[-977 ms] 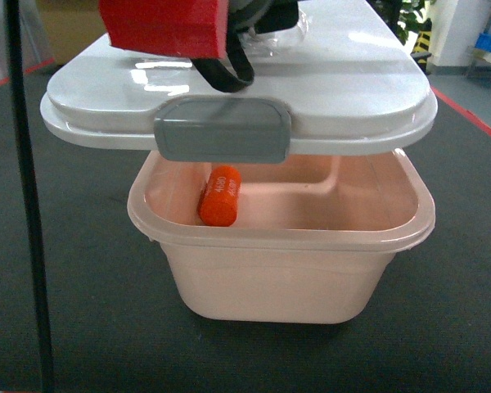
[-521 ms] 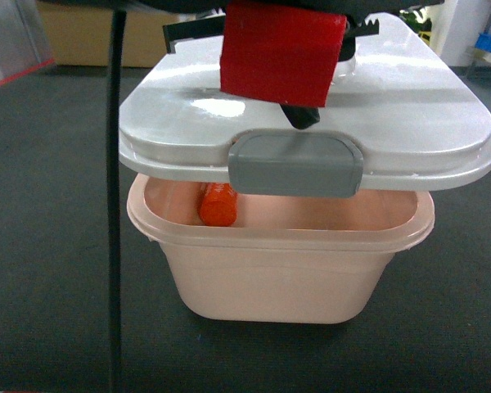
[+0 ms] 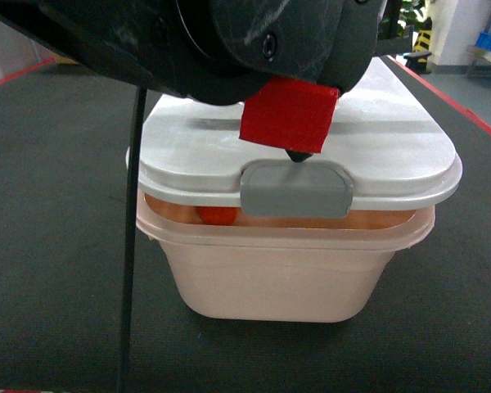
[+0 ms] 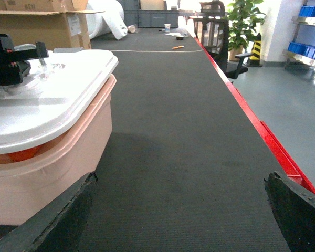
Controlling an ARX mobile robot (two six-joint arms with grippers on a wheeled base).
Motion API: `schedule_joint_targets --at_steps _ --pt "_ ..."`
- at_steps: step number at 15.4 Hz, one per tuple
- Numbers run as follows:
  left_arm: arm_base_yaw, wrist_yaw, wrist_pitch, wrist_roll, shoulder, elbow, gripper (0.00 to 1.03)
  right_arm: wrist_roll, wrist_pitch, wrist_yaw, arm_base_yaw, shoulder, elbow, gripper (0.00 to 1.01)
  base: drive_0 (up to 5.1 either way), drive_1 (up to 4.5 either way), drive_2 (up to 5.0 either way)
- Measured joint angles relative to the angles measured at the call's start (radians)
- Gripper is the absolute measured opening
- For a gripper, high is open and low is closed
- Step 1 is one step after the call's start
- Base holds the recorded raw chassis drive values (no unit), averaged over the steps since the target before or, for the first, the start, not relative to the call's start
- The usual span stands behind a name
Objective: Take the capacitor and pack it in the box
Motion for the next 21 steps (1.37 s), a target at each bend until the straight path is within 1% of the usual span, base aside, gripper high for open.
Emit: schedule_joint_targets --at_steps 2,5,7,9,10,11,12,13,14,15,16,17,18,21 --pt "0.000 -0.004 0.021 0.002 0.012 0.000 0.02 0.000 0.000 0.000 0.000 0.000 0.000 0.98 0.0 0.00 0.0" --pt "0.000 -0.027 0.051 0.018 0.011 0.000 0.33 0.000 0.000 0.000 0.000 0.000 0.000 0.98 0.0 0.00 0.0" --pt "0.000 -0.034 0.080 0.035 0.010 -0.001 0.56 0.000 0.000 0.000 0.000 0.000 0.000 0.98 0.0 0.00 0.0" --pt "-0.003 -0.037 0.099 0.058 -0.011 -0.017 0.81 0.000 0.000 0.000 0.000 0.000 0.000 0.98 0.0 0.00 0.0" --pt "-0.005 -0.040 0.113 0.069 -0.031 -0.026 0.92 0.000 0.000 0.000 0.000 0.000 0.000 0.98 0.0 0.00 0.0" --pt "0.001 -0.051 0.147 0.100 -0.071 -0.045 1.00 0.000 0.000 0.000 0.000 0.000 0.000 0.98 0.0 0.00 0.0" --pt "0.018 -0.053 0.159 0.116 -0.127 -0.069 0.97 0.000 0.000 0.000 0.000 0.000 0.000 0.98 0.0 0.00 0.0" --pt "0.052 -0.053 0.180 0.136 -0.197 -0.100 0.98 0.000 0.000 0.000 0.000 0.000 0.000 0.98 0.0 0.00 0.0" --pt "0.110 -0.052 0.208 0.154 -0.275 -0.143 0.98 0.000 0.000 0.000 0.000 0.000 0.000 0.98 0.0 0.00 0.0" --pt "0.188 -0.039 0.226 0.164 -0.370 -0.217 0.98 0.000 0.000 0.000 0.000 0.000 0.000 0.98 0.0 0.00 0.0" --pt "0.261 -0.001 0.237 0.181 -0.452 -0.303 0.98 0.000 0.000 0.000 0.000 0.000 0.000 0.98 0.0 0.00 0.0" --pt "0.319 0.057 0.236 0.181 -0.532 -0.407 0.98 0.000 0.000 0.000 0.000 0.000 0.000 0.98 0.0 0.00 0.0" --pt "0.339 0.068 0.238 0.181 -0.570 -0.486 0.98 0.000 0.000 0.000 0.000 0.000 0.000 0.98 0.0 0.00 0.0" --pt "0.336 0.078 0.232 0.181 -0.564 -0.496 0.98 0.000 0.001 0.000 0.000 0.000 0.000 0.98 0.0 0.00 0.0"
